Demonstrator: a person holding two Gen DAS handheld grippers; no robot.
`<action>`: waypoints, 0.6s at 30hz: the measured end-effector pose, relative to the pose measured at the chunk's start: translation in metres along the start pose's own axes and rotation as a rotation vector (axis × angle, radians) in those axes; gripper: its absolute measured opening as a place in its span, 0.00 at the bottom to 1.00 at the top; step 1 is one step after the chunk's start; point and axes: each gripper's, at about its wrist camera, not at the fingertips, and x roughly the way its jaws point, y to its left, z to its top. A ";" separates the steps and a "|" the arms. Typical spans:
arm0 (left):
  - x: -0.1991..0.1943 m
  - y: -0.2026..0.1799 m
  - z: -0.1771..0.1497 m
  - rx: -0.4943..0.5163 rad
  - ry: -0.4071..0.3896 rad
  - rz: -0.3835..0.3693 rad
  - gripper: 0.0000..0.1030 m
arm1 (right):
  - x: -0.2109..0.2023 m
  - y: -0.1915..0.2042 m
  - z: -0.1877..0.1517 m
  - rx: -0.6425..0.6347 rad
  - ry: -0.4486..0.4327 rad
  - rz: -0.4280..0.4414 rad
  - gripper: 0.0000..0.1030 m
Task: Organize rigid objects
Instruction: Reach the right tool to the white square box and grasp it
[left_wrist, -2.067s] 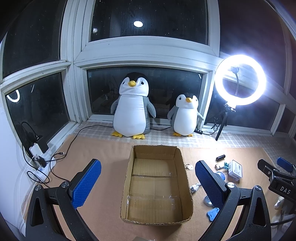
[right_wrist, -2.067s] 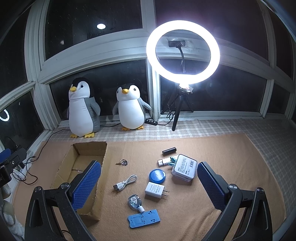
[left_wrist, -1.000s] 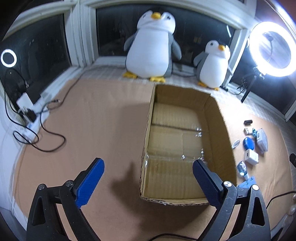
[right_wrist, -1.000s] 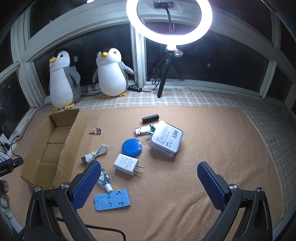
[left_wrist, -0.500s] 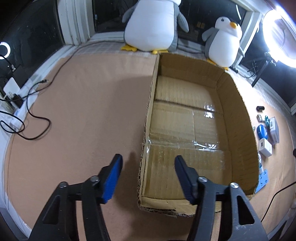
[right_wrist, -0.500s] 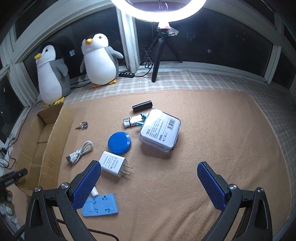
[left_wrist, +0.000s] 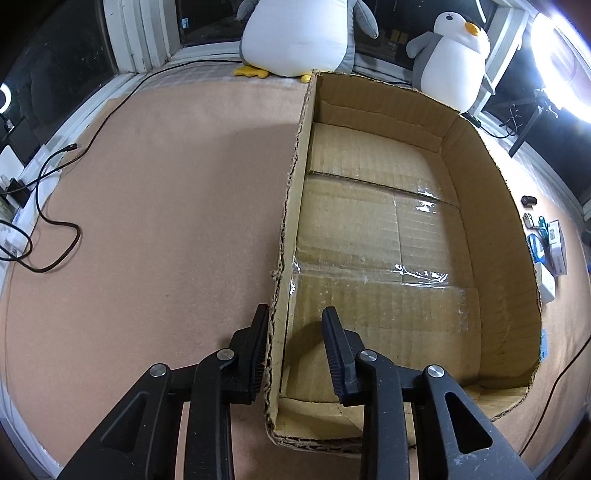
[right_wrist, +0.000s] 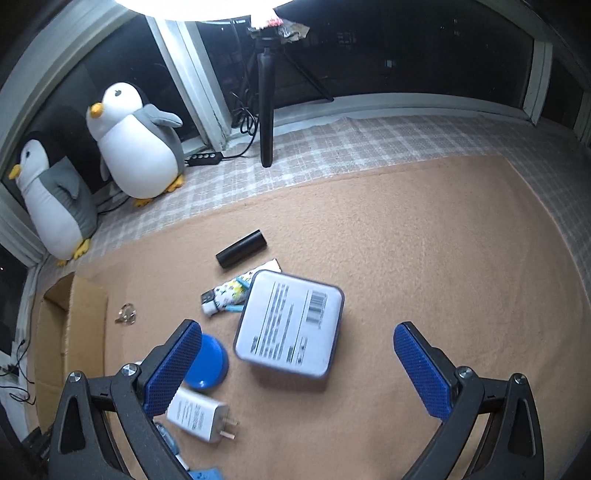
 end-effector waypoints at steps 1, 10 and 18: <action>0.000 0.000 0.000 0.001 -0.003 0.002 0.30 | 0.005 0.000 0.002 -0.002 0.010 -0.012 1.00; -0.001 0.000 -0.001 -0.001 -0.012 0.000 0.30 | 0.037 0.013 0.010 -0.079 0.076 -0.113 1.00; -0.001 0.001 -0.001 -0.001 -0.013 0.001 0.30 | 0.037 -0.010 0.005 -0.080 0.098 -0.143 1.00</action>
